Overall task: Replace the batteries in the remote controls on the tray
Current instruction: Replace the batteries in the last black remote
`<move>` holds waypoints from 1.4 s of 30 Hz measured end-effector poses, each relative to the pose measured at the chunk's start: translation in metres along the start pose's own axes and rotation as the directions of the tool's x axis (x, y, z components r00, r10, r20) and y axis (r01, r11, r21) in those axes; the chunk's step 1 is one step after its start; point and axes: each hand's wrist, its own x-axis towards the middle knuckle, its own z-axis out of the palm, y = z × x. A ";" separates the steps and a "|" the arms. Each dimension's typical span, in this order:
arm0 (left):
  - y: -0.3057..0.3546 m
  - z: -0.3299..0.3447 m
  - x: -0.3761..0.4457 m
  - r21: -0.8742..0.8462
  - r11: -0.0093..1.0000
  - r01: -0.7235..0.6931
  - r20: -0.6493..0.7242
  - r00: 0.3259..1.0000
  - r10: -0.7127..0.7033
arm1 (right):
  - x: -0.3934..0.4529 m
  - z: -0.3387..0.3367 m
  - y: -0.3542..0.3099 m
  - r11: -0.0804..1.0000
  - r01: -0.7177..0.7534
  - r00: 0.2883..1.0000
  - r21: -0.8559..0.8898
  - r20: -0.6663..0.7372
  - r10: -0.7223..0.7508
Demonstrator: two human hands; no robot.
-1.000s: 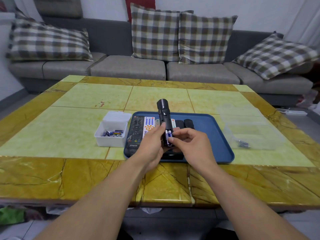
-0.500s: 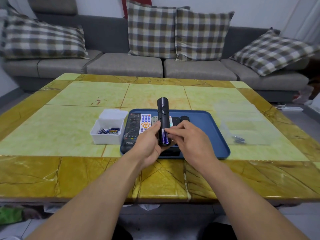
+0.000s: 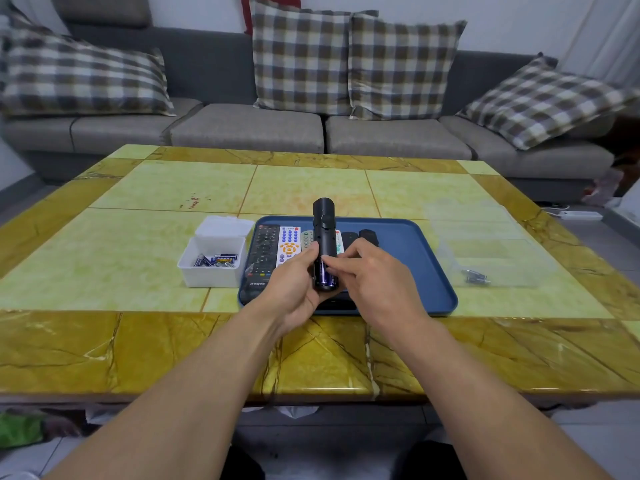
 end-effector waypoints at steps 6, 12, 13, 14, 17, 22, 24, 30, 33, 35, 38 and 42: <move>0.000 -0.003 -0.002 0.067 0.998 0.006 0.000 1.000 -0.006 | 0.003 0.003 -0.005 1.000 -0.021 0.999 0.010 0.027 0.021; -0.002 -0.003 -0.002 0.133 0.991 0.010 0.047 0.999 -0.017 | 0.006 0.003 -0.005 0.994 -0.055 0.997 0.089 0.059 0.050; -0.003 -0.003 -0.002 0.133 0.991 0.014 0.050 0.999 -0.020 | 0.007 0.002 -0.004 0.991 -0.080 0.995 0.112 0.062 0.073; -0.004 -0.003 -0.002 0.132 0.991 0.017 0.050 0.998 -0.024 | 0.007 0.002 -0.004 0.983 -0.105 0.993 0.148 0.061 0.097; -0.004 -0.002 -0.002 0.131 0.991 0.033 0.045 0.998 -0.039 | 0.006 0.002 -0.004 0.956 -0.171 0.985 0.238 0.045 0.165; -0.005 0.002 -0.001 0.074 0.995 0.063 0.020 0.998 -0.065 | 0.004 0.000 -0.007 0.900 -0.239 0.971 0.364 0.066 0.231; -0.006 0.004 0.000 0.056 0.996 0.070 0.006 0.998 -0.070 | 0.001 0.000 -0.009 0.889 -0.251 0.967 0.384 0.067 0.244; -0.007 0.006 0.002 0.075 0.995 0.066 0.007 0.998 -0.066 | 0.001 -0.003 -0.009 0.733 -0.352 0.925 0.582 0.096 0.368; -0.005 0.004 0.004 0.066 0.995 0.072 0.023 0.997 -0.074 | 0.008 -0.014 -0.007 0.269 -0.413 0.836 0.870 0.245 0.491; -0.003 0.004 0.003 0.043 0.995 0.087 0.033 0.996 -0.088 | 0.008 -0.021 -0.005 -0.001 -0.439 0.789 0.898 0.386 0.478; -0.003 0.002 0.005 0.048 0.995 0.091 0.029 0.995 -0.092 | 0.005 -0.019 -0.004 -0.053 -0.572 0.722 0.819 0.533 0.441; -0.003 0.001 0.006 0.073 0.994 0.081 0.031 0.996 -0.083 | 0.001 -0.015 -0.004 0.618 -0.468 0.883 0.631 0.323 0.339</move>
